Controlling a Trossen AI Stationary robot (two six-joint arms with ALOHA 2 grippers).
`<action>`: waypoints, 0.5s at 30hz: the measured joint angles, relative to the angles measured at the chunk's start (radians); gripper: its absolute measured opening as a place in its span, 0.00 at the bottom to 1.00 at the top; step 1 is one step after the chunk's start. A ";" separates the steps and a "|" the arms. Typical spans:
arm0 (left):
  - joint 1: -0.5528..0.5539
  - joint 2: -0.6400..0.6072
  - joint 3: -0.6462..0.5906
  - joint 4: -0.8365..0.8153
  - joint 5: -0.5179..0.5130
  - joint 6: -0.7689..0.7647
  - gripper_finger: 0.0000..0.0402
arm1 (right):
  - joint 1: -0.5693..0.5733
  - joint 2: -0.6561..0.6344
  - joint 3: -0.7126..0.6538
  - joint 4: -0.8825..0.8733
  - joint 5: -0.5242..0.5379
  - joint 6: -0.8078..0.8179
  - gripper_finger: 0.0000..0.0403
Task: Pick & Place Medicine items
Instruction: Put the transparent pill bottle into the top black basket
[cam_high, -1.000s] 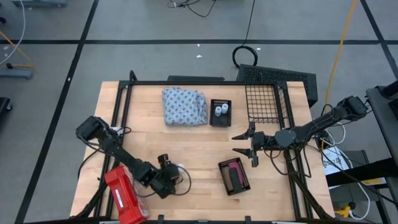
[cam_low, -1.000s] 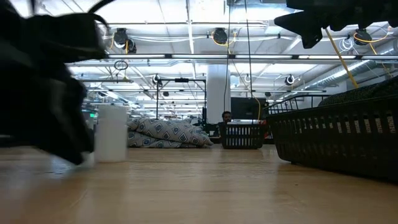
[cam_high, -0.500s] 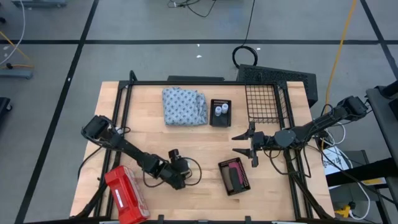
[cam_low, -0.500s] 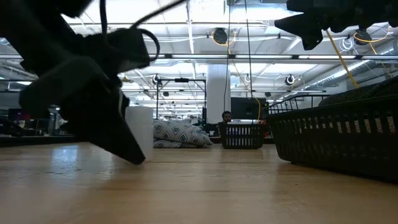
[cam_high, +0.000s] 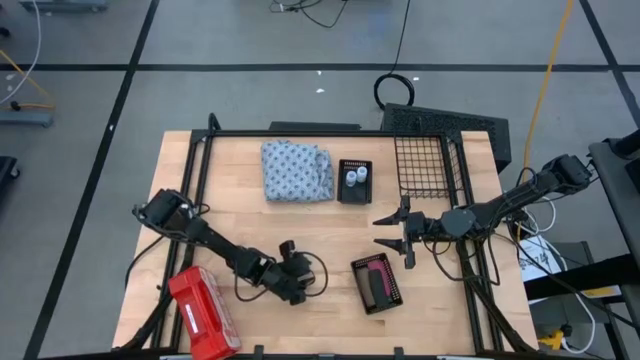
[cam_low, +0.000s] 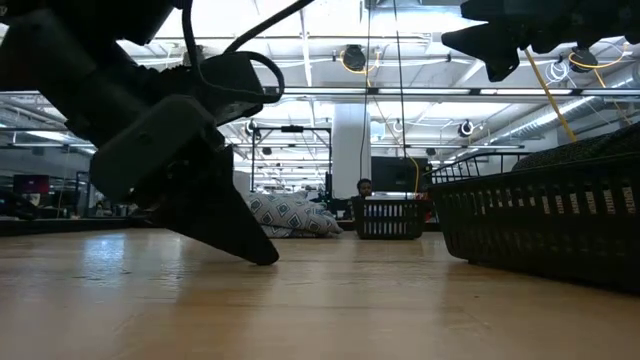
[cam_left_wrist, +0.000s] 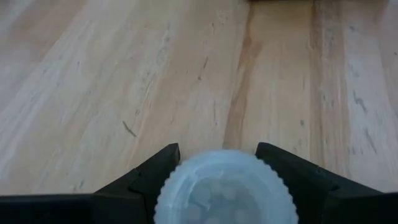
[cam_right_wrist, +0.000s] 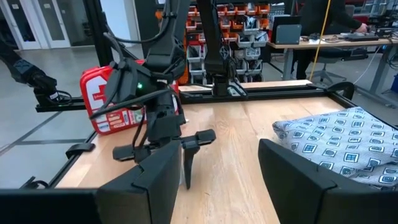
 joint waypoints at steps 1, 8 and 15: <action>-0.002 -0.006 0.000 -0.010 0.017 0.018 0.57 | 0.000 0.000 0.000 -0.002 0.000 0.000 0.50; -0.006 -0.055 0.001 -0.167 0.066 -0.044 0.57 | 0.000 0.000 0.000 -0.012 0.000 0.000 0.50; -0.007 -0.098 -0.004 -0.212 0.088 -0.047 0.57 | 0.000 0.000 0.000 -0.019 0.000 0.000 0.50</action>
